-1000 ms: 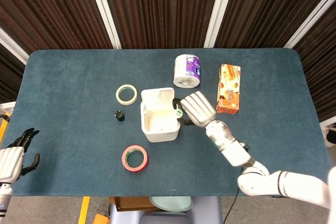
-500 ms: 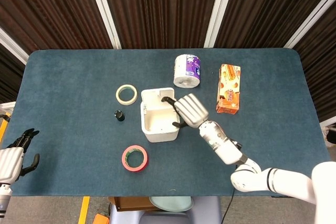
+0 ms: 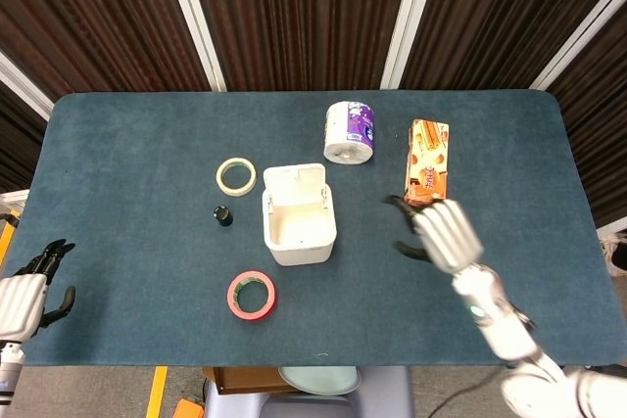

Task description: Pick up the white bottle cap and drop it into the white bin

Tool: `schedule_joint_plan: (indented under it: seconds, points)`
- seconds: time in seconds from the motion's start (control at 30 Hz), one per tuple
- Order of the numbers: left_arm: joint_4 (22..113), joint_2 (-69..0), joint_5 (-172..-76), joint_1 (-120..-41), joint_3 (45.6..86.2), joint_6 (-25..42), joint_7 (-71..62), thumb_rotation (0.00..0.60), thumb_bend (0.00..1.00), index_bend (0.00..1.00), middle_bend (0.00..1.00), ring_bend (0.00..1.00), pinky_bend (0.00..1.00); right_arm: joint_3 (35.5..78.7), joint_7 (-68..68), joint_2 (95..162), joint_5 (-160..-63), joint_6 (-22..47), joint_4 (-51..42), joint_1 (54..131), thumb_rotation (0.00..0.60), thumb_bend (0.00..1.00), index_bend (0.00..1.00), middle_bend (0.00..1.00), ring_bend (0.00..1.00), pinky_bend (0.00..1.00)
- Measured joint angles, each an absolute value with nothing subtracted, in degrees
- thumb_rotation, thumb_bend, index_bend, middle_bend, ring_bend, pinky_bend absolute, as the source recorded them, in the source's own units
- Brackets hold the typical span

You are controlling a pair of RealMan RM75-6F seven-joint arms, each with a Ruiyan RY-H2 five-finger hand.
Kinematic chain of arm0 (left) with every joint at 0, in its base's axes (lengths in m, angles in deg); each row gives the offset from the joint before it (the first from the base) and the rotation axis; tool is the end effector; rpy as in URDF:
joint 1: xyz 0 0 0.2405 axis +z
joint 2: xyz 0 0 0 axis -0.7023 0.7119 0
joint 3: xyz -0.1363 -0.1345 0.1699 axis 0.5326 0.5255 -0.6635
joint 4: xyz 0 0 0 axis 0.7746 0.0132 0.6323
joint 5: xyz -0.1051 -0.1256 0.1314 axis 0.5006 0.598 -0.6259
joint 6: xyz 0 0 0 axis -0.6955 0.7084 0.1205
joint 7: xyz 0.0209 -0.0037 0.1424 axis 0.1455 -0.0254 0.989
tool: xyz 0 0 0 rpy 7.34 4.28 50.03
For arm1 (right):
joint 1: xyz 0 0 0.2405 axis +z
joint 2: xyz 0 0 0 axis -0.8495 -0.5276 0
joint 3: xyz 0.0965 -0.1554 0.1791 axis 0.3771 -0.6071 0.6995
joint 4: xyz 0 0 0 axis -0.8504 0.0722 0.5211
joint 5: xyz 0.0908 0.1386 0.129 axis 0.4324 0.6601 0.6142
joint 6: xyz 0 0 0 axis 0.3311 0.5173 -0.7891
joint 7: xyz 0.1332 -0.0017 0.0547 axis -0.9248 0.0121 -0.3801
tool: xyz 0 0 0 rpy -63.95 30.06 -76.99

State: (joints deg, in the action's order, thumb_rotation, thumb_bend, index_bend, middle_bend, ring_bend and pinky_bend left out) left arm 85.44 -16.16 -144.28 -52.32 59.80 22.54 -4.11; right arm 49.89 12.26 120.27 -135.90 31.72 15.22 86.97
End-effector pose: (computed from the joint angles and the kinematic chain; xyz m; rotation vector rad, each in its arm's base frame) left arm -0.3262 0.1936 0.1475 -1.4193 -0.9733 -0.7951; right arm -0.1854 -0.2786 0.0942 1.6576 -0.6506 1.2220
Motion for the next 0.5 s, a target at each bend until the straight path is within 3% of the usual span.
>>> schedule_joint_plan:
  seconds: [0.17, 0.3, 0.5]
  points:
    - [85.10, -17.01, -144.39, -52.50, 59.84, 22.66, -2.24, 0.600, 0.50, 0.15, 0.10, 0.23, 0.41, 46.93, 5.56, 119.51, -134.69, 36.16, 9.45, 78.70, 0.600, 0.08, 0.41, 0.43, 0.40, 0.49]
    - [84.24, -18.15, -144.89, -52.90, 59.81, 22.65, -0.67, 0.600, 0.50, 0.14, 0.10, 0.23, 0.41, 46.64, -3.76, 120.36, -133.37, 37.56, 1.40, 75.88, 0.600, 0.08, 0.25, 0.23, 0.14, 0.27]
    - [83.83, -18.87, -145.66, -53.07, 59.53, 22.87, 0.14, 0.600, 0.50, 0.12, 0.10, 0.22, 0.41, 46.91, -3.50, 120.57, -131.89, 36.50, -0.53, 73.87, 0.600, 0.08, 0.14, 0.14, 0.05, 0.19]
